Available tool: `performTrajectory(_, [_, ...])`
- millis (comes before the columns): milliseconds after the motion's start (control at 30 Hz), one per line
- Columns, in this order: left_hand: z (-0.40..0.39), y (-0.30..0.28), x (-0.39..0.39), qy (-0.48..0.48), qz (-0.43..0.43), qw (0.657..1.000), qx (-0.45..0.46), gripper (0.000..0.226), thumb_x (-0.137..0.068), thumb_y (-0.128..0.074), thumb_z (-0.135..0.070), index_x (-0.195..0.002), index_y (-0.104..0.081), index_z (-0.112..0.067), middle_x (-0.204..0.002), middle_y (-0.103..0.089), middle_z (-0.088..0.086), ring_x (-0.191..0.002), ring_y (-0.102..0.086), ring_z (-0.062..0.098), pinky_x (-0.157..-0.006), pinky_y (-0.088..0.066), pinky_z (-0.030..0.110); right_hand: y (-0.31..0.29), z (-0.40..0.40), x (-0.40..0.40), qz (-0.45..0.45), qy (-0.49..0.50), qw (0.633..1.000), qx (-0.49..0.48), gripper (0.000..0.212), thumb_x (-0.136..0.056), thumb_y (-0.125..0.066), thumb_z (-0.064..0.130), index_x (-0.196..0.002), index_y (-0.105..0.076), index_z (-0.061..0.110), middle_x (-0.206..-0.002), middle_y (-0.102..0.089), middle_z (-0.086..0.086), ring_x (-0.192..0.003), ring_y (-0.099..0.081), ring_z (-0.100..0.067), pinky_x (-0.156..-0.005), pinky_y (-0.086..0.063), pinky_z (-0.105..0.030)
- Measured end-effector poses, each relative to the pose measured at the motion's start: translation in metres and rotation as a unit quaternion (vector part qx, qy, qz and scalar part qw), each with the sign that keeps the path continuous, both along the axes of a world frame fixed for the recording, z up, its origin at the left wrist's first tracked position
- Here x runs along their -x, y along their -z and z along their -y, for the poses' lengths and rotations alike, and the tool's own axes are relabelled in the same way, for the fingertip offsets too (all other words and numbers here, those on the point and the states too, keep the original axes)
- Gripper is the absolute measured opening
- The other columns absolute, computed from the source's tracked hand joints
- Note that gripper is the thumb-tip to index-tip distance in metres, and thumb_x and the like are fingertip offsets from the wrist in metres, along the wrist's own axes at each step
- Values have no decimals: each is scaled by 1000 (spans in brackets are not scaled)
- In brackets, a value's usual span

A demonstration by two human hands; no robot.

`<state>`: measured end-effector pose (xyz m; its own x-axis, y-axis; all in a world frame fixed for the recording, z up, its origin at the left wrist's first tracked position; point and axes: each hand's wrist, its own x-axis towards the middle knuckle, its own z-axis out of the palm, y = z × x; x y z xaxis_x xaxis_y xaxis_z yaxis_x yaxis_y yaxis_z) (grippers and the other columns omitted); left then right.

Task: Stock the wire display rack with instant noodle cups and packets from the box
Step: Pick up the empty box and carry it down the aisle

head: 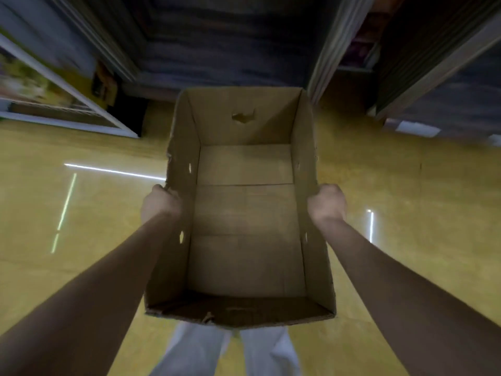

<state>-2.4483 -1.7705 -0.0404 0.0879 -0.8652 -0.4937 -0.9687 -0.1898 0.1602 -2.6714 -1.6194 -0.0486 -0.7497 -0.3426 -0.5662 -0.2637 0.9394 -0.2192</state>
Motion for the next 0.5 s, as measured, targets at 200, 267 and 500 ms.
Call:
performTrajectory(200, [-1, -127, -44, -18, -21, 999, 17, 39, -93, -54, -27, -114, -58, 5, -116, -61, 23, -110, -56, 38, -86, -44, 37, -128, -9, -42, 5, 0, 996, 93, 24, -94, -49, 22, -90, -62, 2, -106, -64, -22, -99, -62, -35, -78, -48, -32])
performTrajectory(267, [-9, -173, -64, -2, -30, 999, 43, 39, -93, -56, -29, -114, -59, 4, -116, -62, 22, -110, -56, 38, -87, -45, 38, -174, -21, -59, -17, 1, 994, 108, 28, -94, -52, 24, -94, -65, 0, -107, -66, -21, -101, -62, -35, -80, -49, -33])
performTrajectory(500, [-76, -322, -179, -8, -87, 988, 128, 34, -92, -51, -22, -116, -60, -1, -122, -57, 23, -116, -52, 39, -93, -43, 39, -324, -82, -159, -97, 7, 973, 208, 22, -91, -54, 15, -111, -62, 9, -113, -65, -14, -103, -62, -31, -83, -51, -36])
